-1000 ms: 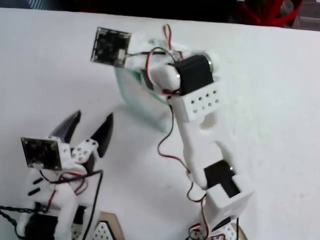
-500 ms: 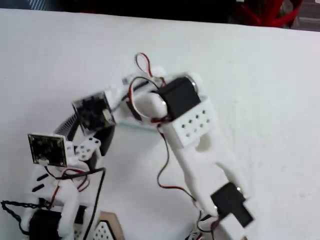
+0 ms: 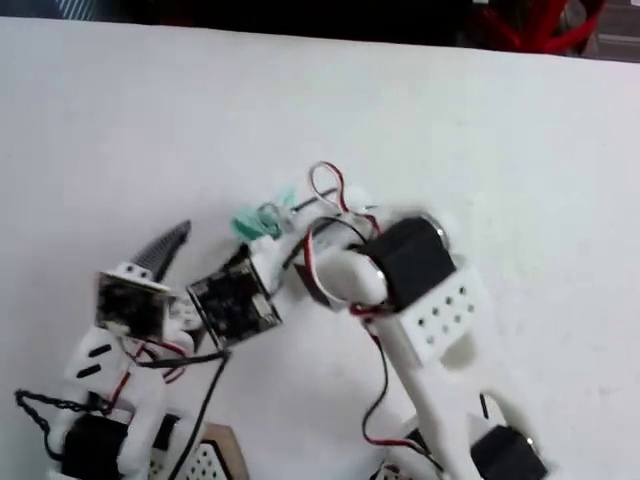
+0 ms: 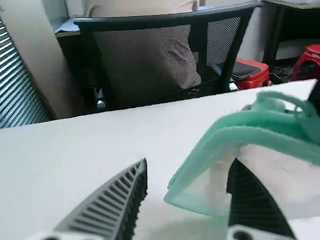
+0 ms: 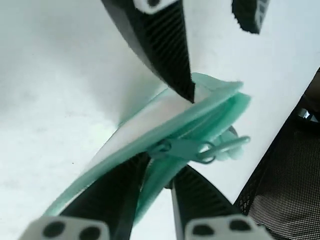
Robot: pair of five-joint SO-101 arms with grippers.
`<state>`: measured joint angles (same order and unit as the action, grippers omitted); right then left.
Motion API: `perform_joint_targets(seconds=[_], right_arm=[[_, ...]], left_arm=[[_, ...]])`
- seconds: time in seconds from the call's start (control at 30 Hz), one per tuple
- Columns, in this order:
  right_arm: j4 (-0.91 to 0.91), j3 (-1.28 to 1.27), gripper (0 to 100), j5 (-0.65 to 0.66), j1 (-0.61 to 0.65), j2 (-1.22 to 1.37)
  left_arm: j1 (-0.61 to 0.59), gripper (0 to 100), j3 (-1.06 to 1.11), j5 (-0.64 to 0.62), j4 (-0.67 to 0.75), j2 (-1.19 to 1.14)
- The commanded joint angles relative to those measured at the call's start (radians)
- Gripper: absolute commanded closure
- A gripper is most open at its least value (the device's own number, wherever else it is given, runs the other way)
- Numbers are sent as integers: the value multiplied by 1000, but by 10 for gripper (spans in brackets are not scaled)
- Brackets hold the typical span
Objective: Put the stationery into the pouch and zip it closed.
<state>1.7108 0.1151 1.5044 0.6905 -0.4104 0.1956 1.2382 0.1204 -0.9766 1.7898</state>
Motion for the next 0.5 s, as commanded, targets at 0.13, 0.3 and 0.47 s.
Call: perform_joint_targets(seconds=[0.13, 0.3, 0.47], right_arm=[[15, -258, 981, 75, 19, -220], [15, -468, 981, 130, 19, -417], [15, -586, 981, 152, 19, -509]], left_arm=[[111, 732, -11, 132, -20, 2], [165, 731, -12, 261, -9, 2], [374, 733, -12, 442, -31, -2]])
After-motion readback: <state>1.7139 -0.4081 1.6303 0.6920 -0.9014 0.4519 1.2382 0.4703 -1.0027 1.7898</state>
